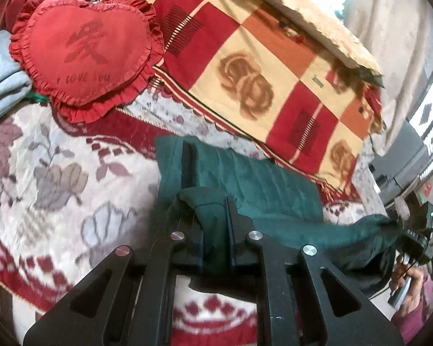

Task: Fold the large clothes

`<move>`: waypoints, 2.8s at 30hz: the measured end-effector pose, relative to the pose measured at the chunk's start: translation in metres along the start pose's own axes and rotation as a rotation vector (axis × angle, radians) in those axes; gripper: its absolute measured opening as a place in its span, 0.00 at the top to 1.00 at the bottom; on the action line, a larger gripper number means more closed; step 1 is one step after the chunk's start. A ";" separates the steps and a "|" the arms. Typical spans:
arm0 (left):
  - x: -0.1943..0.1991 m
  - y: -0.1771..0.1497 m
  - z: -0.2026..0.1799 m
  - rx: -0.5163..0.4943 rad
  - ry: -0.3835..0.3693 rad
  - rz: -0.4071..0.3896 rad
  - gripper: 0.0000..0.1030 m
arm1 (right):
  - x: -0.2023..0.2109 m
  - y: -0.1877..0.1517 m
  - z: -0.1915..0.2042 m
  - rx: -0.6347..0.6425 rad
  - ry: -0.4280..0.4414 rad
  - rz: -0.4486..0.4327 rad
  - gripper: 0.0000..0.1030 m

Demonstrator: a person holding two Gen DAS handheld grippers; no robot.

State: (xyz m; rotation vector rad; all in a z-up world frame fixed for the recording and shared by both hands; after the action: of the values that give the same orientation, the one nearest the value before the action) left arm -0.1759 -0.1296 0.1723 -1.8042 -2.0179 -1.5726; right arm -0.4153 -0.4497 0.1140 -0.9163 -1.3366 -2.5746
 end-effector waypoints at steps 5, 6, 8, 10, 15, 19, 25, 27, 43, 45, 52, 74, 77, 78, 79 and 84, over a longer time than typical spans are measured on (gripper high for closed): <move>-0.047 0.034 0.009 0.019 0.051 0.018 0.89 | -0.048 0.034 -0.014 -0.032 -0.061 0.026 0.82; -0.058 0.040 0.012 0.020 0.066 0.023 0.89 | -0.059 0.041 -0.016 -0.032 -0.075 0.034 0.82; -0.078 0.049 0.019 0.030 0.092 0.029 0.89 | -0.078 0.051 -0.021 -0.027 -0.105 0.043 0.82; -0.099 0.057 0.030 0.044 0.122 0.034 0.89 | -0.098 0.061 -0.026 -0.029 -0.130 0.050 0.82; -0.141 0.068 0.050 0.069 0.163 0.057 0.89 | -0.146 0.074 -0.038 -0.044 -0.168 0.085 0.82; -0.170 0.072 0.057 0.035 0.215 0.068 0.89 | -0.178 0.079 -0.045 -0.030 -0.209 0.095 0.82; -0.202 0.068 0.070 0.058 0.235 0.088 0.89 | -0.213 0.069 -0.067 -0.130 -0.200 0.126 0.82; -0.204 0.065 0.072 0.065 0.231 0.084 0.88 | -0.214 0.065 -0.071 -0.166 -0.170 0.117 0.79; -0.163 0.070 0.045 -0.005 0.192 0.062 0.78 | -0.137 0.074 -0.052 -0.071 -0.237 0.020 0.13; -0.155 0.071 0.039 -0.030 0.193 0.051 0.74 | -0.126 0.073 -0.043 -0.044 -0.228 0.008 0.13; -0.121 0.083 0.031 -0.059 0.216 -0.061 0.36 | -0.118 0.062 0.010 0.150 -0.201 0.019 0.13; -0.197 0.047 0.010 -0.151 0.285 0.076 0.36 | -0.228 0.042 0.117 0.547 -0.255 0.051 0.13; -0.210 0.042 0.021 -0.155 0.305 0.083 0.35 | -0.254 0.042 0.106 0.565 -0.319 0.060 0.13; -0.212 0.042 0.024 -0.154 0.306 0.082 0.35 | -0.264 0.041 0.099 0.549 -0.337 0.073 0.13; -0.215 0.043 0.026 -0.152 0.303 0.081 0.34 | -0.272 0.040 0.090 0.524 -0.346 0.092 0.13; -0.226 0.046 0.034 -0.154 0.294 0.067 0.31 | -0.302 0.037 0.051 0.319 -0.304 0.170 0.08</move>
State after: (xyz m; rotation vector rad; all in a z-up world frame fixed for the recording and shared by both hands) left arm -0.0461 -0.2816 0.0520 -1.5523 -1.7337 -1.8882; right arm -0.1331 -0.4869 -0.0041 -1.3256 -1.6028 -2.0770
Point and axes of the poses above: each gripper's, at about its wrist camera, not at the fingertips, and x roughly against the way its jaws point, z to its left, y to its top, the point moved 8 cm from there along -x, roughly the way its jaws point, and after that the axes turned 7 degrees about -y, right-handed, at the moved point
